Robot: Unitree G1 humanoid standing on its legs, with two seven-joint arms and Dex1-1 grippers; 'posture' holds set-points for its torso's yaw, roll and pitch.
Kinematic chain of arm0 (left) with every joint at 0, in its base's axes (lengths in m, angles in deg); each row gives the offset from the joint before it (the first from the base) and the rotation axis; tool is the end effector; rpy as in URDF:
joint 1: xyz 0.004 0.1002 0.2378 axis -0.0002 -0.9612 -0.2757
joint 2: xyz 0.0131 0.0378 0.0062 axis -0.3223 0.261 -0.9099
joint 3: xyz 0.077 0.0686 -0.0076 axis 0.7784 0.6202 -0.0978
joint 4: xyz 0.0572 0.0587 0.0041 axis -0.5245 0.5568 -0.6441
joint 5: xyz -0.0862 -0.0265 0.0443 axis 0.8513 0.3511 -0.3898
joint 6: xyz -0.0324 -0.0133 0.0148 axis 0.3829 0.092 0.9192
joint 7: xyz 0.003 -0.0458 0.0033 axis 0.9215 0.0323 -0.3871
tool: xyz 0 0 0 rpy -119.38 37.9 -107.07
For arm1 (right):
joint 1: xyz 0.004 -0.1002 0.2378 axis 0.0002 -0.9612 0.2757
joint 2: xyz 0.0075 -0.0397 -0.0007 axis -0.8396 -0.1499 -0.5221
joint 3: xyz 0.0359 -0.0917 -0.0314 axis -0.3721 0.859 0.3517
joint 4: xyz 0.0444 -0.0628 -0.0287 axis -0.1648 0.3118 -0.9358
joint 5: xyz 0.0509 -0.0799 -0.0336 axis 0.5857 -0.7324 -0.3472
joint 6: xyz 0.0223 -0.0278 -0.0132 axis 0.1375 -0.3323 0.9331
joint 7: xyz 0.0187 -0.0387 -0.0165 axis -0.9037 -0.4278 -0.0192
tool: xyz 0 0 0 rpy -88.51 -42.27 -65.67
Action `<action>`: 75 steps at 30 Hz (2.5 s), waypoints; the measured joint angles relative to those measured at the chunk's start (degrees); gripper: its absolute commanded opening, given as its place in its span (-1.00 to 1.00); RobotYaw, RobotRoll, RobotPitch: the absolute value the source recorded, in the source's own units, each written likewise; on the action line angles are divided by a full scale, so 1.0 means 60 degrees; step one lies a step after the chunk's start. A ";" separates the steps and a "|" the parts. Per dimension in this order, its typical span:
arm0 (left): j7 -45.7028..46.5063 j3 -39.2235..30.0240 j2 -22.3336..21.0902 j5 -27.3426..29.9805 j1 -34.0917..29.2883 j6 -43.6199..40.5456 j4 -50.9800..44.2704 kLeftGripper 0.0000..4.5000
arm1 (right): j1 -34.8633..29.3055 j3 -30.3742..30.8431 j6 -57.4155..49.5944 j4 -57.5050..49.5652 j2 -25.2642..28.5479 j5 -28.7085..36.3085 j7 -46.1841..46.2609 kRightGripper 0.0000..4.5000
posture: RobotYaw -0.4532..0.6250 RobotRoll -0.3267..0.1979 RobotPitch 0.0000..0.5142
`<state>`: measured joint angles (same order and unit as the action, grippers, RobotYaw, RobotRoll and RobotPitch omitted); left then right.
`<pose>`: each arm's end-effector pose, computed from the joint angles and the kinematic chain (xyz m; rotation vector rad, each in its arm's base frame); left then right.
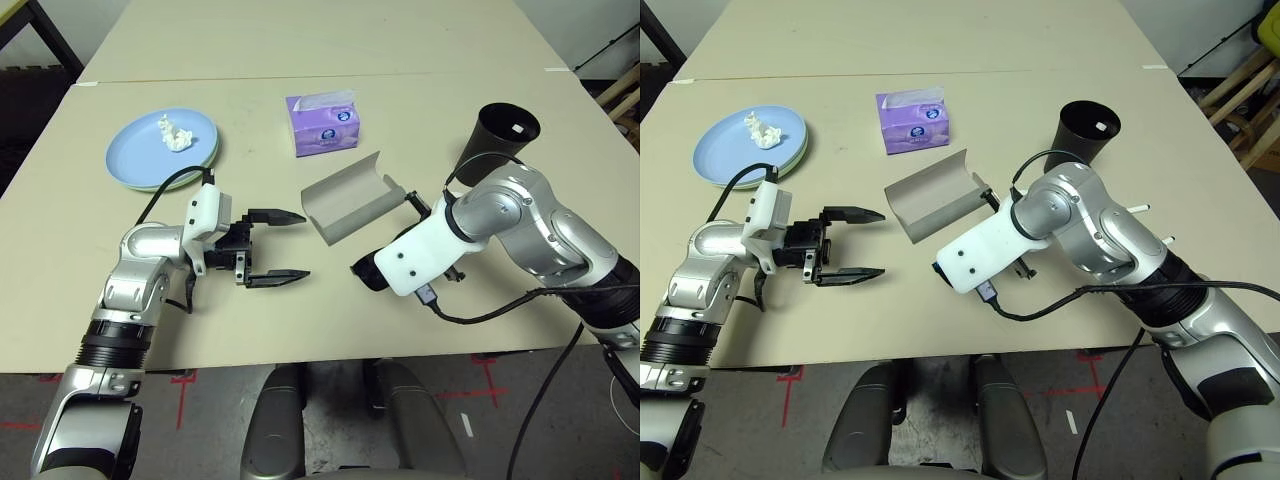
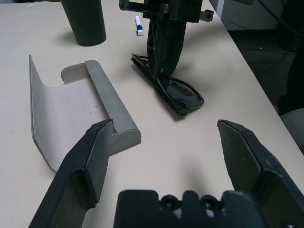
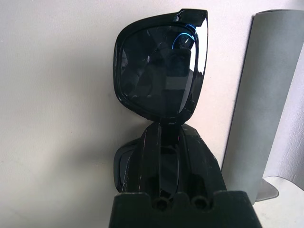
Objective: Organize and tidy the items on the table.
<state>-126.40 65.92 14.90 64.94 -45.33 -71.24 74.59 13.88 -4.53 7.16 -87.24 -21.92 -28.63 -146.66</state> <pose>0.2765 0.2408 0.1624 0.4038 -0.1032 -1.4132 0.2664 -0.1234 0.2338 -1.7062 0.2144 1.3916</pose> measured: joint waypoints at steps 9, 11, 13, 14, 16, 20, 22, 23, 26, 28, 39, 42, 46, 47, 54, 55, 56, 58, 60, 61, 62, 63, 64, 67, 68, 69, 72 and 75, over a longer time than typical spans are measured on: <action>-0.0047 0.0093 0.0001 -0.0013 0.0090 0.0008 0.0134 1.00 | 0.1522 -0.0519 -0.0493 0.0170 0.0225 0.0781 -0.0776 -0.82 | 0.13 0.25 -0.16; -0.0066 0.0095 0.0001 -0.0011 0.0136 0.0008 0.0300 1.00 | 0.1854 -0.0810 -0.0687 0.0037 0.0335 0.1029 -0.0977 -0.82 | 0.11 0.25 -0.17; -0.0061 0.0095 0.0005 -0.0007 0.0138 0.0005 0.0344 1.00 | 0.1893 -0.0852 -0.0814 -0.0012 0.0365 0.1161 -0.1056 -0.82 | 0.11 0.25 -0.17; -0.0044 0.0095 0.0009 -0.0007 0.0150 0.0005 0.0351 1.00 | 0.1862 -0.0852 -0.0832 -0.0011 0.0365 0.1189 -0.1042 -0.82 | 0.11 0.25 -0.18; 0.0084 0.0092 0.0028 -0.0007 0.0222 -0.0008 0.0366 1.00 | 0.1799 -0.0852 -0.0819 0.0015 0.0365 0.1179 -0.0881 -0.82 | 0.11 0.25 -0.19; 0.0476 -0.0007 0.0058 -0.0001 0.0417 -0.0084 0.0364 1.00 | 0.1768 -0.0851 -0.0668 0.0213 0.0339 0.1007 -0.0375 -0.82 | 0.13 0.25 -0.20; 0.0769 -0.0124 0.0066 -0.0001 0.0417 -0.0186 0.0356 1.00 | 0.1732 -0.0849 -0.0508 0.0525 0.0248 0.0872 -0.0028 -0.82 | 0.13 0.25 -0.20; 0.0896 -0.0160 0.0065 -0.0003 0.0410 -0.0231 0.0350 1.00 | 0.1699 -0.0829 -0.0444 0.0697 0.0192 0.0778 0.0133 -0.82 | 0.13 0.25 -0.19; 0.1116 -0.0225 0.0060 0.0010 0.0327 -0.0334 0.0258 1.00 | 0.1699 -0.0766 -0.0197 0.1183 0.0009 0.0623 0.0489 -0.82 | 0.14 0.25 -0.18; 0.1197 -0.0286 0.0047 0.0086 0.0151 -0.0472 0.0053 1.00 | 0.1719 -0.0713 0.0046 0.1598 -0.0165 0.0508 0.0747 -0.82 | 0.15 0.25 -0.18; 0.1356 -0.0391 -0.0075 0.0381 -0.0250 -0.0785 -0.0700 1.00 | 0.2542 -0.0388 0.1107 0.2790 -0.1001 0.0109 0.1240 -0.82 | 0.16 0.25 -0.16; 0.1479 -0.0390 -0.0033 0.0357 -0.0324 -0.0702 -0.0798 1.00 | 0.2638 -0.0360 0.1391 0.3105 -0.1149 0.0017 0.1338 -0.82 | 0.17 0.25 -0.15; 0.1693 -0.0386 0.0000 0.0299 -0.0374 -0.0601 -0.0810 1.00 | 0.2731 -0.0267 0.1842 0.3514 -0.1260 -0.0212 0.1557 -0.82 | 0.19 0.25 -0.14; 0.1769 -0.0386 0.0006 0.0283 -0.0394 -0.0595 -0.0825 1.00 | 0.2771 -0.0262 0.1950 0.3624 -0.1277 -0.0276 0.1607 -0.82 | 0.19 0.25 -0.14; 0.2148 -0.0384 0.0116 0.0247 -0.0603 -0.0589 -0.0918 1.00 | 0.2899 -0.0259 0.2461 0.4238 -0.1501 -0.0518 0.1916 -0.82 | 0.20 0.25 -0.14; 0.2186 -0.0384 0.0132 0.0247 -0.0615 -0.0589 -0.0918 1.00 | 0.2901 -0.0258 0.2504 0.4274 -0.1522 -0.0543 0.1924 -0.82 | 0.20 0.25 -0.14; 0.2236 -0.0384 0.0137 0.0246 -0.0620 -0.0587 -0.0919 1.00 | 0.2911 -0.0257 0.2550 0.4317 -0.1548 -0.0552 0.1930 -0.82 | 0.20 0.25 -0.13; 0.2338 -0.0385 0.0146 0.0241 -0.0632 -0.0579 -0.0932 1.00 | 0.2954 -0.0257 0.2596 0.4420 -0.1653 -0.0571 0.1935 -0.82 | 0.20 0.25 -0.13; 0.2437 -0.0385 0.0172 0.0220 -0.0681 -0.0566 -0.1003 1.00 | 0.2959 -0.0247 0.2641 0.4451 -0.1747 -0.0638 0.1943 -0.82 | 0.20 0.25 -0.13; 0.2467 -0.0385 0.0172 0.0211 -0.0716 -0.0560 -0.1065 1.00 | 0.2959 -0.0245 0.2654 0.4480 -0.1782 -0.0659 0.1944 -0.82 | 0.20 0.25 -0.13; 0.2496 -0.0385 0.0172 0.0197 -0.0745 -0.0547 -0.1135 1.00 | 0.2960 -0.0245 0.2664 0.4519 -0.1817 -0.0673 0.1949 -0.82 | 0.20 0.25 -0.13; 0.2514 -0.0385 0.0171 0.0187 -0.0752 -0.0535 -0.1155 1.00 | 0.2960 -0.0245 0.2673 0.4542 -0.1849 -0.0682 0.1951 -0.82 | 0.20 0.25 -0.13; 0.2538 -0.0385 0.0168 0.0172 -0.0773 -0.0526 -0.1168 1.00 | 0.2961 -0.0244 0.2699 0.4561 -0.1888 -0.0692 0.1953 -0.82 | 0.20 0.25 -0.13; 0.2546 -0.0386 0.0144 0.0135 -0.0875 -0.0521 -0.1171 1.00 | 0.3016 -0.0242 0.2773 0.4627 -0.1966 -0.0752 0.1967 -0.82 | 0.20 0.25 -0.13; 0.2546 -0.0387 0.0131 0.0133 -0.0886 -0.0521 -0.1171 1.00 | 0.3051 -0.0242 0.2805 0.4669 -0.1999 -0.0758 0.1982 -0.82 | 0.20 0.25 -0.13; 0.2547 -0.0389 0.0126 0.0131 -0.0888 -0.0521 -0.1171 1.00 | 0.3108 -0.0242 0.2837 0.4730 -0.2057 -0.0765 0.2014 -0.82 | 0.20 0.25 -0.13; 0.2547 -0.0390 0.0125 0.0130 -0.0887 -0.0520 -0.1171 1.00 | 0.3258 -0.0226 0.2950 0.4878 -0.2121 -0.0794 0.2087 -0.82 | 0.22 0.25 -0.14; 0.2547 -0.0391 0.0124 0.0130 -0.0887 -0.0520 -0.1171 1.00 | 0.3299 -0.0208 0.3093 0.4979 -0.2125 -0.0843 0.2111 -0.82 | 0.22 0.25 -0.14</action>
<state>-111.13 63.57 15.64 65.72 -50.66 -74.36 67.57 33.68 -5.78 25.71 -57.36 -34.67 -33.68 -133.99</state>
